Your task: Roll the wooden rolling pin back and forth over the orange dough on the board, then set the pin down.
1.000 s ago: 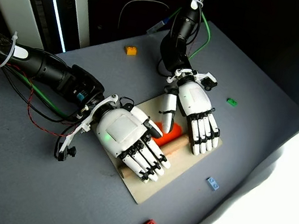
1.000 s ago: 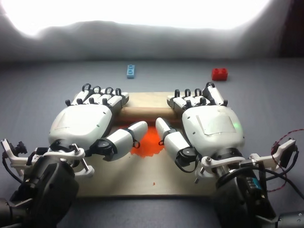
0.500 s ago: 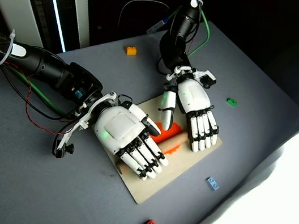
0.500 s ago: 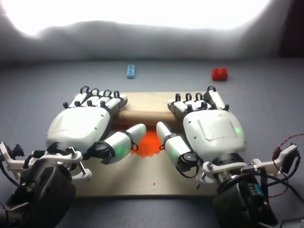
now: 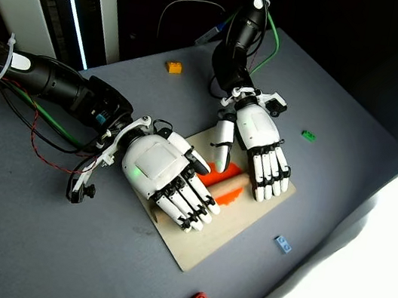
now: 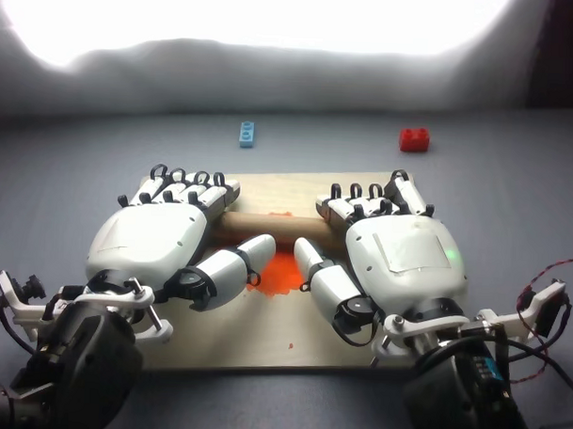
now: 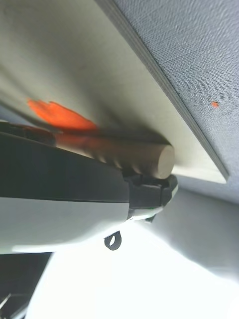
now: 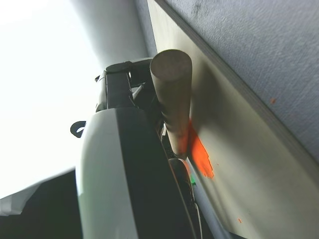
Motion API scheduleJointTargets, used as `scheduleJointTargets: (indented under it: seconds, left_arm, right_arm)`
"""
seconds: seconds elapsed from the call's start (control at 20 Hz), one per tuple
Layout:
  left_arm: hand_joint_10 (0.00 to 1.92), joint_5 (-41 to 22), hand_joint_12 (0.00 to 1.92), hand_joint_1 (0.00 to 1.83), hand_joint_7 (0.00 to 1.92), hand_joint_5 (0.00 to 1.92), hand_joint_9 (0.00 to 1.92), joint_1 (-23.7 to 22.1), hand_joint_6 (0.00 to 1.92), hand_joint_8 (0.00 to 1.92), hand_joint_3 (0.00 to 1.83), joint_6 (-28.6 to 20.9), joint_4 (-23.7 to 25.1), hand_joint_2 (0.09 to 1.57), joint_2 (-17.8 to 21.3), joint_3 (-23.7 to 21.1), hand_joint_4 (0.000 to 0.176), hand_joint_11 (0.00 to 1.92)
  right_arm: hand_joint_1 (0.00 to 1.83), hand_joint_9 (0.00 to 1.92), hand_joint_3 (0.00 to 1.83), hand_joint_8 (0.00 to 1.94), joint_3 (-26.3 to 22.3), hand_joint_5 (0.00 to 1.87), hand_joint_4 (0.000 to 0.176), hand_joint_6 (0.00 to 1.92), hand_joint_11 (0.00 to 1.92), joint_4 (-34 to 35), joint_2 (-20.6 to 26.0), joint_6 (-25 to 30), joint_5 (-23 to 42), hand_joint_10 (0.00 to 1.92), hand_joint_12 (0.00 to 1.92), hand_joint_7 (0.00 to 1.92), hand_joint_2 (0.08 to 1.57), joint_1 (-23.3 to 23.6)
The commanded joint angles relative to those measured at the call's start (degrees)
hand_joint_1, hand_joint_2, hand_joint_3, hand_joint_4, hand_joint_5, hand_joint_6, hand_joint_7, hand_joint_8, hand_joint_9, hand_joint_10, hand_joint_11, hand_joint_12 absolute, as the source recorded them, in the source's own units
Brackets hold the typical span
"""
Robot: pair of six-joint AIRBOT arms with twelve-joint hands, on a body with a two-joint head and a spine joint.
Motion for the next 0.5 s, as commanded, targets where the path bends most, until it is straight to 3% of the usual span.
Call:
scheduleJointTargets:
  seconds: [0.0, 0.45]
  left_arm:
    - [0.00, -0.4, 0.41, 0.00, 0.36, 0.28, 0.25, 0.7, 0.00, 0.00, 0.00, -0.2, 0.7, 1.33, 0.1, -0.4, 0.000, 0.00]
    - [0.00, -0.8, 0.41, 0.00, 0.36, 0.28, 0.25, 0.9, 0.00, 0.00, 0.00, -0.6, 0.7, 1.33, 0.9, -1.3, 0.000, 0.00]
  right_arm:
    - [0.00, 0.55, 0.00, 0.03, -0.4, 0.52, 0.000, 0.07, 0.00, -2.7, 0.1, -0.2, 3.1, 0.12, 1.30, 0.61, 1.48, -0.4]
    - [0.00, 0.55, 0.00, 0.02, -2.7, 0.53, 0.000, 0.06, 0.00, -4.8, 1.1, -1.0, 4.5, 0.12, 1.30, 0.61, 1.48, -1.2]
